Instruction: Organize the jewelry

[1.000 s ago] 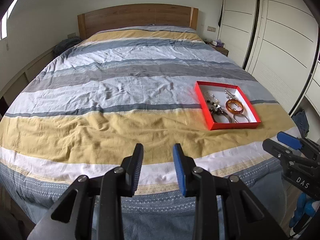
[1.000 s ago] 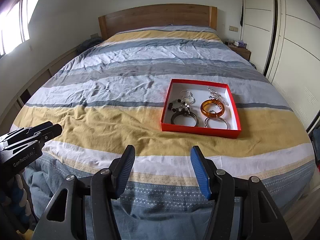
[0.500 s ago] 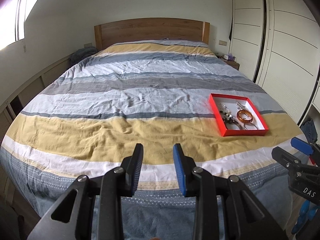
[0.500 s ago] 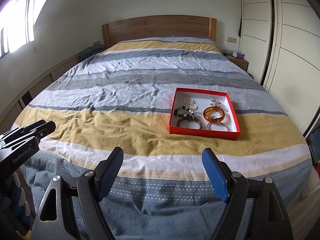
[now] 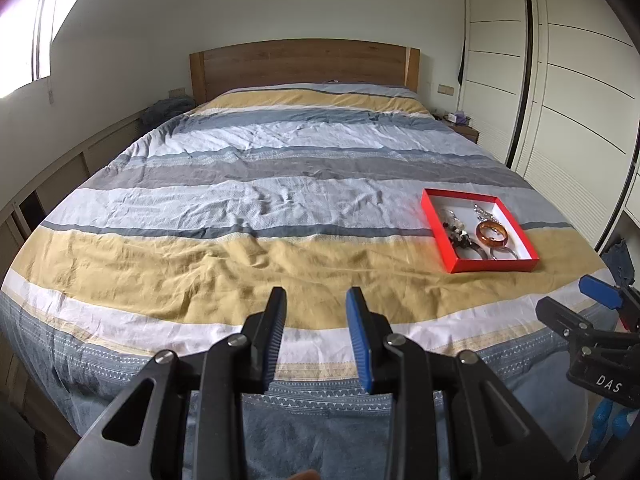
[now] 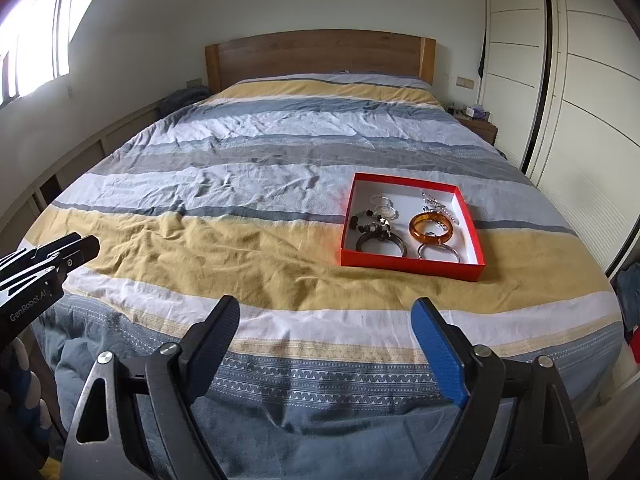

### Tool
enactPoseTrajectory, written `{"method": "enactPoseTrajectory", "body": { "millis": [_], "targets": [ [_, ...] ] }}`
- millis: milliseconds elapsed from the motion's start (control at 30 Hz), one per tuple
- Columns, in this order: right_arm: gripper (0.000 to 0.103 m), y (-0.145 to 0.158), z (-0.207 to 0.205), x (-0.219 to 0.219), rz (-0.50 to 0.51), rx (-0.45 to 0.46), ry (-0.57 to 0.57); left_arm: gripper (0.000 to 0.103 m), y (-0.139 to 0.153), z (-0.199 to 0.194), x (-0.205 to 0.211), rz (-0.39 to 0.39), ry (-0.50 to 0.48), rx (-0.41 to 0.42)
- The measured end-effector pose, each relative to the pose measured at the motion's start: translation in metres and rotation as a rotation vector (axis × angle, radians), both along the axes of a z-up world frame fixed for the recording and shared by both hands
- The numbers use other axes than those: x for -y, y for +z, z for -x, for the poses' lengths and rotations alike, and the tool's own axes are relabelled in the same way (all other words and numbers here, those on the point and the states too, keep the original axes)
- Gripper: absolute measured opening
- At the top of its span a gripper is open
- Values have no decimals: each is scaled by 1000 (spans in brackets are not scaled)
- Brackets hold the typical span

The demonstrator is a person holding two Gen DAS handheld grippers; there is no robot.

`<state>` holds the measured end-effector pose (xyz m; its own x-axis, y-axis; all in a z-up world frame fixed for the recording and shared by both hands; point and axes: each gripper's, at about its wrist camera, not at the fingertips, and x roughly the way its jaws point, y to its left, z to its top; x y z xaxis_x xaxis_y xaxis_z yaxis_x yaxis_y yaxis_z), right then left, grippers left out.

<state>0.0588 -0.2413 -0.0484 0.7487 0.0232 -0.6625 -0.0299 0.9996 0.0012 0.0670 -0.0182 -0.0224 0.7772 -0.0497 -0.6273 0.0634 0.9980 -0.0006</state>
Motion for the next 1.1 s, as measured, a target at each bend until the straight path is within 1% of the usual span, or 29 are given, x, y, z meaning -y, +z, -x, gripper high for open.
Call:
{"method": "enactPoseTrajectory", "body": {
  "millis": [67,100,300,467,733,1100],
  "targets": [
    [101,-3,-2,0,-2,-3,1,29,-3,-3,1,0,-5,-3],
    [103,-5,-3,1,-3,-5,2,29,-4,-4,1,0,-7,-5],
    [103,-17,-12,2,-2,-25,8,29,-14,-12,2,-2,-17,-22],
    [103,-25,-19,8,-1,-28,-11,29,-25,-19,3,-3,-28,-42],
    [103,-42,-28,15,-10,-63,-26,29,-40,-26,4,-1,-38,-77],
    [103,-49,-31,17,-5,-80,-33,29,-47,-29,0,3,-30,-94]
  ]
}}
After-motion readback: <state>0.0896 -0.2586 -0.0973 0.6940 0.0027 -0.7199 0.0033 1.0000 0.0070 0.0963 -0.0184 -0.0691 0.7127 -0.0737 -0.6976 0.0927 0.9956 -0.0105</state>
